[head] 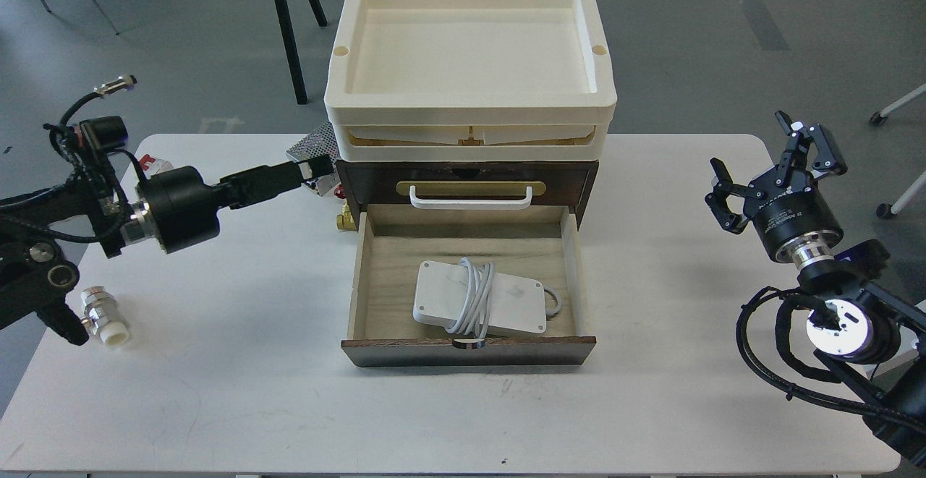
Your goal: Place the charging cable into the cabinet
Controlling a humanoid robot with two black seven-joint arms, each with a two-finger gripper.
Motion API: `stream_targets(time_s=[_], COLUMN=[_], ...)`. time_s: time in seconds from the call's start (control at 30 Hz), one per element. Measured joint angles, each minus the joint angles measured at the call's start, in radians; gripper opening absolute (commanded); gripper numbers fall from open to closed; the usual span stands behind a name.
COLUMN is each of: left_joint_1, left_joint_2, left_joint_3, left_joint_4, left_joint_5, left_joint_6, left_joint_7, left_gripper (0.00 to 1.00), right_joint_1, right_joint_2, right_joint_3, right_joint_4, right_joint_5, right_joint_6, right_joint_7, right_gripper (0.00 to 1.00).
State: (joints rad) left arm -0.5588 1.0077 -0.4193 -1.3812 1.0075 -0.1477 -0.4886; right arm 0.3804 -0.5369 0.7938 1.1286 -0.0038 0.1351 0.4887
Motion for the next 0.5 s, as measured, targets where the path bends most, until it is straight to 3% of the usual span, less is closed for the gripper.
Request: stream_targets(time_s=[0.17, 0.3, 0.4, 0.5], left_joint_1=[0.117, 0.135, 0.133, 0.125], left_joint_2=[0.007, -0.047, -0.088, -0.119], left_joint_3=[0.002, 0.004, -0.007, -0.032], left_joint_4=[0.076, 0.175, 0.229, 0.271], left_joint_5=[-0.217, -0.432, -0.569, -0.651], left_joint_6=[0.114, 0.144, 0.145, 0.143], left_joint_7=[0.000, 0.000, 0.000, 0.000], left_gripper=[0.81, 0.81, 0.98, 0.98], right_joint_1=[0.000, 0.000, 0.000, 0.000], right_joint_2=[0.003, 0.003, 0.003, 0.003], right_joint_3=[-0.001, -0.001, 0.001, 0.004], right_joint_4=[0.006, 0.006, 0.003, 0.002], right_joint_5=[-0.001, -0.002, -0.002, -0.002], right_joint_6=[0.003, 0.006, 0.006, 0.008], right_joint_7=[0.000, 0.000, 0.000, 0.000], right_gripper=[1.00, 1.00, 0.99, 1.00])
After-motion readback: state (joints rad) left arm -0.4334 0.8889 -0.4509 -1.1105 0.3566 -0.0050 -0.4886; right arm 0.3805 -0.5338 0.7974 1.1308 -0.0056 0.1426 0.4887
